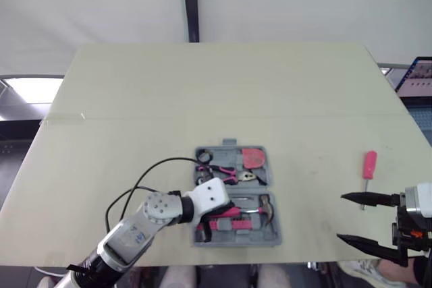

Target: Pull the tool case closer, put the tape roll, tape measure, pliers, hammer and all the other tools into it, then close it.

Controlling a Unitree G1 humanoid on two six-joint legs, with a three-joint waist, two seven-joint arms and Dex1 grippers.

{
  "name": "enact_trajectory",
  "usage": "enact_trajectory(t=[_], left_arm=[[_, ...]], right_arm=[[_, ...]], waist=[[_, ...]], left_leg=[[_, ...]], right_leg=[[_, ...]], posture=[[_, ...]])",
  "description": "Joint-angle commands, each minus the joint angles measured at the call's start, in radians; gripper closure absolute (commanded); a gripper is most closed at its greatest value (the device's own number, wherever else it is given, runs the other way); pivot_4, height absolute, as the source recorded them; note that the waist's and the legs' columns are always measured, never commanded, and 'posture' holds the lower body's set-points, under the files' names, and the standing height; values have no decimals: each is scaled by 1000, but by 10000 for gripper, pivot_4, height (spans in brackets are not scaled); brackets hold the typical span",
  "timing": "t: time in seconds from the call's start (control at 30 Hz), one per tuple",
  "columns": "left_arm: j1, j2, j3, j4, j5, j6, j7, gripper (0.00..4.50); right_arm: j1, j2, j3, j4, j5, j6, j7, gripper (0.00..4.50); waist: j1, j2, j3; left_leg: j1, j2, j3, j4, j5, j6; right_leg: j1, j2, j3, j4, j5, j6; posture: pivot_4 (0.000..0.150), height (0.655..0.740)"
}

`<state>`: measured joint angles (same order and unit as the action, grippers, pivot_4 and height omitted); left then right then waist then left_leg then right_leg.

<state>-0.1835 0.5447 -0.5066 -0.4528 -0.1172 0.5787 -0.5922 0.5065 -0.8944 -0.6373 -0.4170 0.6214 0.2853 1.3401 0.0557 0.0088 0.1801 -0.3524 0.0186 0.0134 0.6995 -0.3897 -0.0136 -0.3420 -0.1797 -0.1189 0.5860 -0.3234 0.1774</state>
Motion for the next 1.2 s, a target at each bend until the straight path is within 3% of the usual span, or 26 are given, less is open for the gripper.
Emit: enact_trajectory(t=[0.03,1.2], left_arm=[[22,-13,11,29,12,-59,-14,44886],[60,18,-113,184,127,-17,-143,44886]], right_arm=[[-15,-15,-28,0,6,2,0,0],[-12,1,-42,-11,8,-36,10,0]], waist=[[-2,0,0],[-2,6,-20]], left_leg=[[0,0,0,0,0,0],[2,0,0,-2,0,0]], right_leg=[[0,0,0,0,0,0],[2,0,0,-1,0,0]], posture=[[1500,7400],[1500,7400]])
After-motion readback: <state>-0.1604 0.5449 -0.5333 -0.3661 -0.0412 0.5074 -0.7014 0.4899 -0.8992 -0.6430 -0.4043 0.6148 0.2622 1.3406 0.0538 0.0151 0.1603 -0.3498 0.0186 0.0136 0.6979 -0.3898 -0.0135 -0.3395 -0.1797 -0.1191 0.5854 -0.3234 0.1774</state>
